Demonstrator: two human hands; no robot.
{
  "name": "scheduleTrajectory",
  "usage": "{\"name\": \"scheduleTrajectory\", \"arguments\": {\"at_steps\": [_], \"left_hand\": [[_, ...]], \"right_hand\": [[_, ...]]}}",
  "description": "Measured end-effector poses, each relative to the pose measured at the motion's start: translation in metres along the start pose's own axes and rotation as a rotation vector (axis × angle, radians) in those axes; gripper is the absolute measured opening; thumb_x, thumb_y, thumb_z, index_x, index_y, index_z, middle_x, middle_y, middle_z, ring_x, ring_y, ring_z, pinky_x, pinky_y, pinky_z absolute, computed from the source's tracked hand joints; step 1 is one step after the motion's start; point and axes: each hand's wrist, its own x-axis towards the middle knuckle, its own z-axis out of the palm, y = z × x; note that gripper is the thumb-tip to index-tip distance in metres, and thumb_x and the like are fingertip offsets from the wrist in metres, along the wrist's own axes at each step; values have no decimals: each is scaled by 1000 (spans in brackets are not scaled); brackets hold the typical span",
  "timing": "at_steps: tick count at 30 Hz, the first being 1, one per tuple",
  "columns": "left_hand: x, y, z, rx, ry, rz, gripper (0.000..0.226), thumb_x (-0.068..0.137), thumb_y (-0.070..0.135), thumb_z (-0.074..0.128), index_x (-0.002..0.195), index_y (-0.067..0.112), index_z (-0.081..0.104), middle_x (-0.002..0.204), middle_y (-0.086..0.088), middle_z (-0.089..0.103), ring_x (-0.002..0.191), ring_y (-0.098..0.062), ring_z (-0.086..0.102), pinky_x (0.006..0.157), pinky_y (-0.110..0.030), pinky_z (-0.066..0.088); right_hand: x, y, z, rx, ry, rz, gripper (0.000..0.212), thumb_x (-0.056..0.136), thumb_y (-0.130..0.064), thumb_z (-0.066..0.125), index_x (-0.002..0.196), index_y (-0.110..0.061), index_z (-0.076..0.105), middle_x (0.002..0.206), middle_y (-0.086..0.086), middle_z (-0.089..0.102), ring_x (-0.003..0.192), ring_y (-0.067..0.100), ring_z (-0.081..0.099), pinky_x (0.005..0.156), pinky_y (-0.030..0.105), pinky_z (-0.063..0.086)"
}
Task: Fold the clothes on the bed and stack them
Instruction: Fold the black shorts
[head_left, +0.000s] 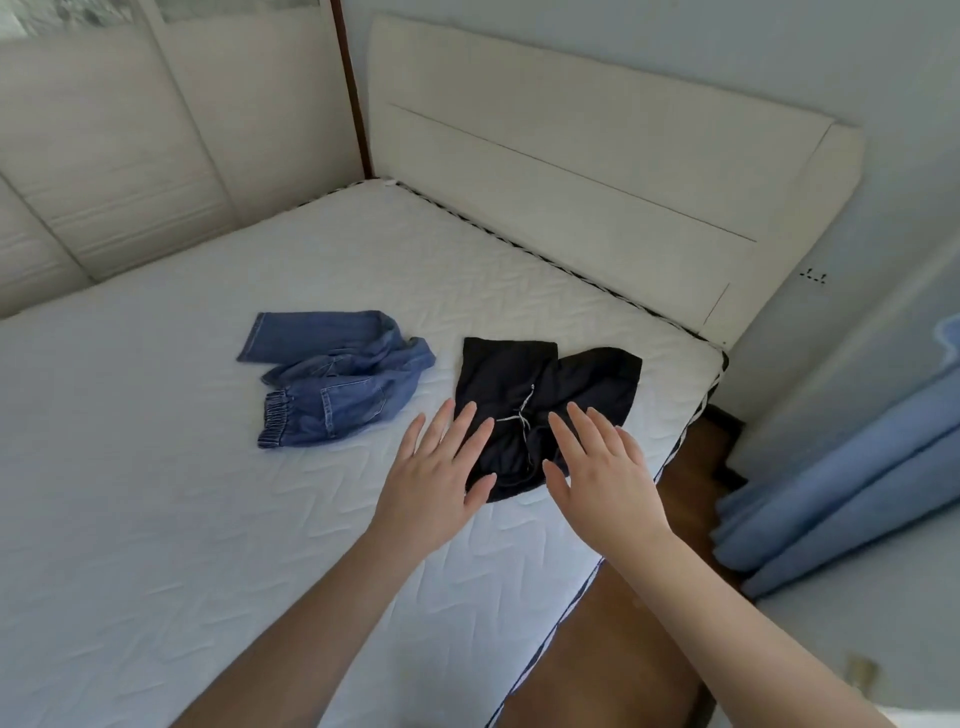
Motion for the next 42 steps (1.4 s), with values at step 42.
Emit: {"name": "scheduleTrajectory", "arguments": {"at_steps": [42], "left_hand": [[151, -21, 406, -110, -901, -146, 88, 93, 22, 56, 155, 24, -7, 160, -8, 17, 147, -28, 16, 117, -44, 22]], "right_hand": [[275, 140, 388, -119, -665, -160, 67, 99, -26, 45, 156, -20, 10, 162, 8, 15, 149, 27, 14, 120, 42, 17]]}}
